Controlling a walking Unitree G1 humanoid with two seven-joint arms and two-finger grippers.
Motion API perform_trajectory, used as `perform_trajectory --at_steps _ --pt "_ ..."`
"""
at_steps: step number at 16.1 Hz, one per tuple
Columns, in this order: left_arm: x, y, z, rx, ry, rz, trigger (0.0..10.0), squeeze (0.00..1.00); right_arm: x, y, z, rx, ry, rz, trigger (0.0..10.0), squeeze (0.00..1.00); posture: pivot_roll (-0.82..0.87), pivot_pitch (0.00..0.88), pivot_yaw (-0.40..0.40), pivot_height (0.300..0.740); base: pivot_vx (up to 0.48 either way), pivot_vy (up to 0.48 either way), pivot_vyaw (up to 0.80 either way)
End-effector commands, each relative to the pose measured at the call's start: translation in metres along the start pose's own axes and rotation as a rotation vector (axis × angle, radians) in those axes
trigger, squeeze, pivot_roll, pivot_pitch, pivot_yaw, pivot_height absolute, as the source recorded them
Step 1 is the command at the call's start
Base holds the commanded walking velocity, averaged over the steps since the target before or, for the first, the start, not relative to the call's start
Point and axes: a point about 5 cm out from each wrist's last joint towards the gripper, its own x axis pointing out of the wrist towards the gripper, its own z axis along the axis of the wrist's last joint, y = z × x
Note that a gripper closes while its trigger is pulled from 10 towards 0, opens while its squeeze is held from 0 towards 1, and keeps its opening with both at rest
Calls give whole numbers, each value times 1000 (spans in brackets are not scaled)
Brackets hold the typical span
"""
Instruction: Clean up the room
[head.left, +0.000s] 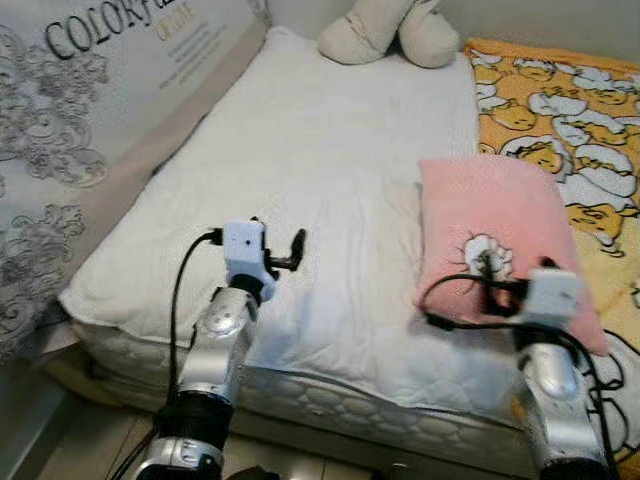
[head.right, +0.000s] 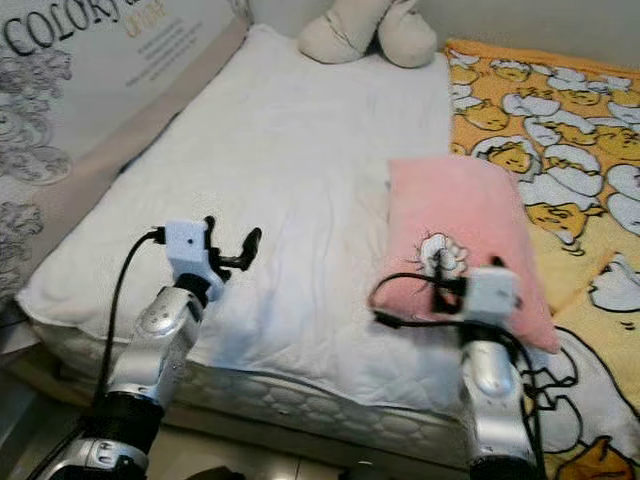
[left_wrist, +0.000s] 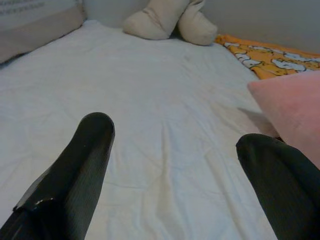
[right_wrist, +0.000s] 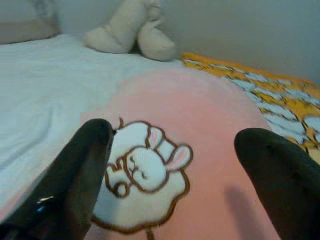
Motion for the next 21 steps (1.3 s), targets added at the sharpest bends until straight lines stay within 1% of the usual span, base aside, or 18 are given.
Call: perform_trajectory --at_steps 1,4,9,11,15,16,17,18,20,21 --pt "4 -5 4 -11 -14 -4 10000 0 5 -7 6 -33 -1 -5 10000 0 -96 0 9 730 0 -469 0" --pt "5 -6 5 -18 -23 -11 10000 0 9 -9 8 -25 8 -14 10000 0 -97 0 12 730 0 -467 0" --pt "4 -18 10 -24 -63 -101 10000 0 9 -11 7 -29 26 -23 10000 0 -103 0 21 730 0 -466 0" --pt "6 -20 12 -20 -73 -112 10000 0 10 -11 9 -27 24 -29 10000 0 -105 0 23 730 0 -457 0" --pt "12 -22 14 -15 -60 -125 10000 0 19 -22 17 -16 8 -75 10000 0 -110 0 26 730 0 0 0" --pt "13 -22 14 -13 -61 -127 10000 0 20 -23 18 -11 3 -78 10000 0 -110 0 26 730 0 0 0" --pt "14 -22 15 -12 -63 -127 10000 0 21 -22 18 -18 10 -73 10000 0 -110 0 26 730 0 0 0" --pt "14 -23 15 -10 -63 -127 10000 0 22 -18 17 11 23 -62 10000 0 -109 0 25 730 0 0 -700" --pt "14 -22 14 -8 -58 -114 10000 0 23 -14 16 -5 27 -53 10000 0 -109 0 25 730 0 0 -638" --pt "15 -18 13 -1 -54 -81 10000 0 22 -10 16 -13 23 -40 10000 0 -106 0 24 730 0 0 0"
